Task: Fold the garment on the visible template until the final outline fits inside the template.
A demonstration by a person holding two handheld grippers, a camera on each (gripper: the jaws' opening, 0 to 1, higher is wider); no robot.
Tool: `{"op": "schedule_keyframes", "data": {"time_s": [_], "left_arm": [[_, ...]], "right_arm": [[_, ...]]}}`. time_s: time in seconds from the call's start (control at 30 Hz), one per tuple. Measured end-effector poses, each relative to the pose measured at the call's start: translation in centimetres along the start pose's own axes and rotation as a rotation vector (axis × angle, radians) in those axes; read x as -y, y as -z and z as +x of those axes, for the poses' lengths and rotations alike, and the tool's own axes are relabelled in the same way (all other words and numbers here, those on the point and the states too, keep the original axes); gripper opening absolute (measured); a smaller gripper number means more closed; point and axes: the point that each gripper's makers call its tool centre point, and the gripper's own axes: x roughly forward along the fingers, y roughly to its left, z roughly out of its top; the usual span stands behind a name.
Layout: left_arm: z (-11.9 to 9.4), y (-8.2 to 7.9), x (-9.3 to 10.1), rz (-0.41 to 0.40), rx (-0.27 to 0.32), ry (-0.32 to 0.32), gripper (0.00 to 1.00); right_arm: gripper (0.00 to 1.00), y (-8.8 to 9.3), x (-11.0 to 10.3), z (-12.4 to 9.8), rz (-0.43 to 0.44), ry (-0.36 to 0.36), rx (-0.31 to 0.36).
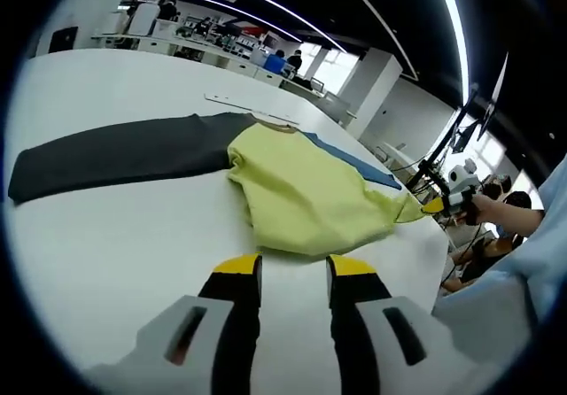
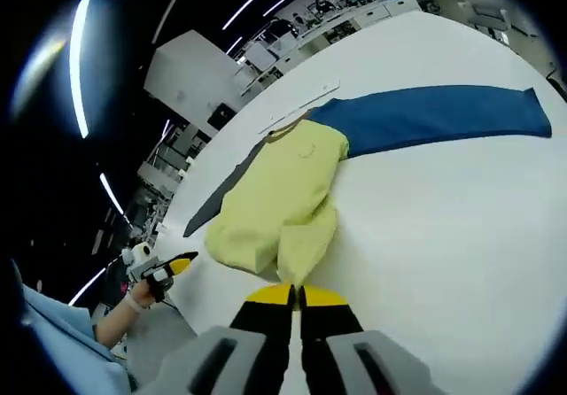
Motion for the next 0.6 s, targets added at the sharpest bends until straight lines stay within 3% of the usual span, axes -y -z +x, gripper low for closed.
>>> {"op": "schedule_keyframes", "data": {"time_s": [0.2,0.43,0.6], "left_arm": [[0.4,-0.5,-0.5,0.003,-0.006,-0.012,0.25],[1.3,-0.2,-1.3,0.058,-0.058,-0.043,0.23],[2.1,-0.4,-1.4,0.07,-0.073,-0.029,0.24]], "right_arm": [[0.0,0.5,0.4,0.4,0.014,0.015,-0.007],[0.0,0.4,0.4,0.4,0.0,0.019,-0.017],[0.0,0.2,0.4,0.3,0.002,0.019,-0.012]]}}
